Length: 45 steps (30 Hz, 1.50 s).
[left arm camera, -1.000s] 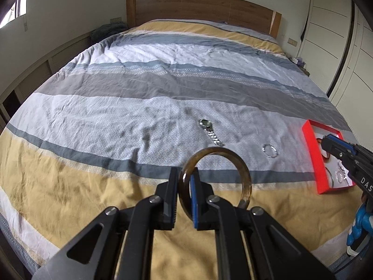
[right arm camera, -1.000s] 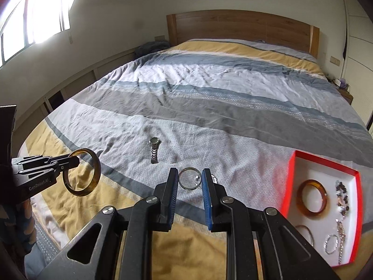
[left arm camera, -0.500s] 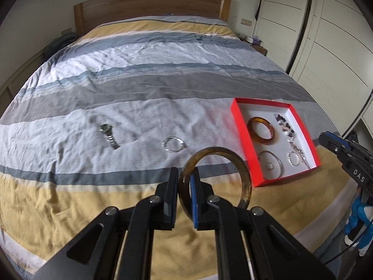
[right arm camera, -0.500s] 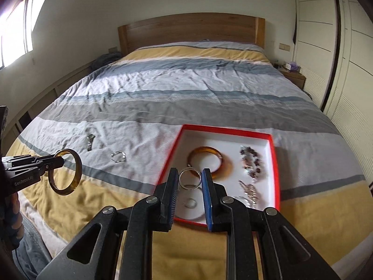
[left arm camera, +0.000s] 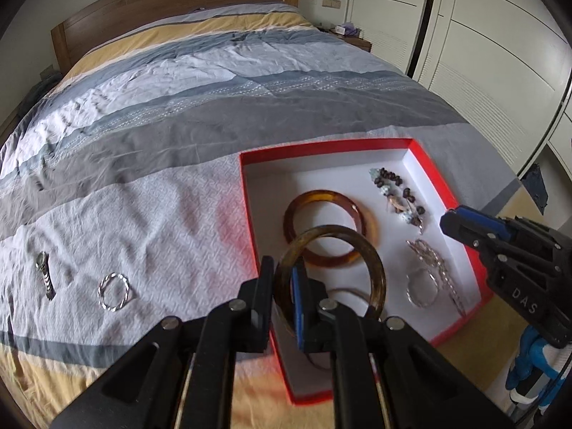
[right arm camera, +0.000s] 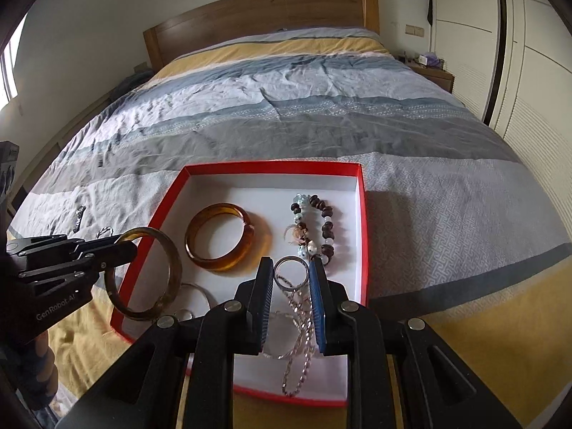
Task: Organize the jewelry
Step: 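Carry the dark bangle and silver ring over the red box, then open both tools to drop the bangle and ring into the box, then withdraw both tools and approach the watch and twisted hoop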
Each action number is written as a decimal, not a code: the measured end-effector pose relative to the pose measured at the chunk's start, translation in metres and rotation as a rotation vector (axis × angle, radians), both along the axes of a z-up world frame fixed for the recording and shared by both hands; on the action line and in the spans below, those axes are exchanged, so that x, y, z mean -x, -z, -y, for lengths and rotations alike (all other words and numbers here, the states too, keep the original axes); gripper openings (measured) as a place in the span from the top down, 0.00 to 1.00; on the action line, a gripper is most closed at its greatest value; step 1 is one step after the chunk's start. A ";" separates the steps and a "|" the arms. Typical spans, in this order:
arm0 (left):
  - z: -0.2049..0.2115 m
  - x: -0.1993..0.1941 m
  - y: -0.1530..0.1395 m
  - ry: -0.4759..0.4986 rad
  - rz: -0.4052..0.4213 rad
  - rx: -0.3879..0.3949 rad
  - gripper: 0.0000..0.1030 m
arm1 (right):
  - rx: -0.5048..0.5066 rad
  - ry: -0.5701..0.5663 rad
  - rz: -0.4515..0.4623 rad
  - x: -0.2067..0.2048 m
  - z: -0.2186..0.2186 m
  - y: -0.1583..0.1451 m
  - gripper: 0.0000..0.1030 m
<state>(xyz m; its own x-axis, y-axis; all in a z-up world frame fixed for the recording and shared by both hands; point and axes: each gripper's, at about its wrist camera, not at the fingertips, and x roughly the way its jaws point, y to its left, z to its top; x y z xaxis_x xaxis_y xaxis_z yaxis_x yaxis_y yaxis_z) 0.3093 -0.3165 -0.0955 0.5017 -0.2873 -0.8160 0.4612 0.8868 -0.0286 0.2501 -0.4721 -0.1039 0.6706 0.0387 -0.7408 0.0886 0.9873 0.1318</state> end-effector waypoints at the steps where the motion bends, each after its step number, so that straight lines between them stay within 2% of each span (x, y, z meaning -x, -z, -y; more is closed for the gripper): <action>1: 0.003 -0.007 0.002 -0.004 0.004 -0.010 0.91 | -0.004 0.002 -0.006 -0.007 0.003 0.003 0.80; 8: 0.015 -0.024 0.025 0.002 -0.016 -0.025 0.91 | -0.010 -0.016 -0.075 -0.044 0.013 0.027 0.80; 19: 0.018 -0.018 0.030 0.015 -0.020 -0.028 0.90 | 0.005 -0.017 -0.099 -0.046 0.014 0.036 0.79; 21: 0.015 -0.016 0.028 0.009 -0.028 -0.015 0.90 | 0.008 -0.013 -0.101 -0.042 0.013 0.034 0.75; 25: 0.010 -0.011 0.021 0.004 -0.041 -0.004 0.88 | 0.012 -0.003 -0.088 -0.029 0.013 0.022 0.73; 33: -0.009 0.022 -0.018 0.005 0.013 0.042 0.87 | -0.007 0.042 -0.053 0.012 0.014 -0.013 0.70; 36: -0.029 0.039 -0.034 -0.011 0.028 0.066 0.87 | -0.016 0.049 -0.039 0.031 0.007 -0.027 0.70; 45: -0.111 0.102 -0.067 -0.117 0.020 0.027 0.87 | -0.045 0.026 0.009 0.090 -0.039 -0.070 0.68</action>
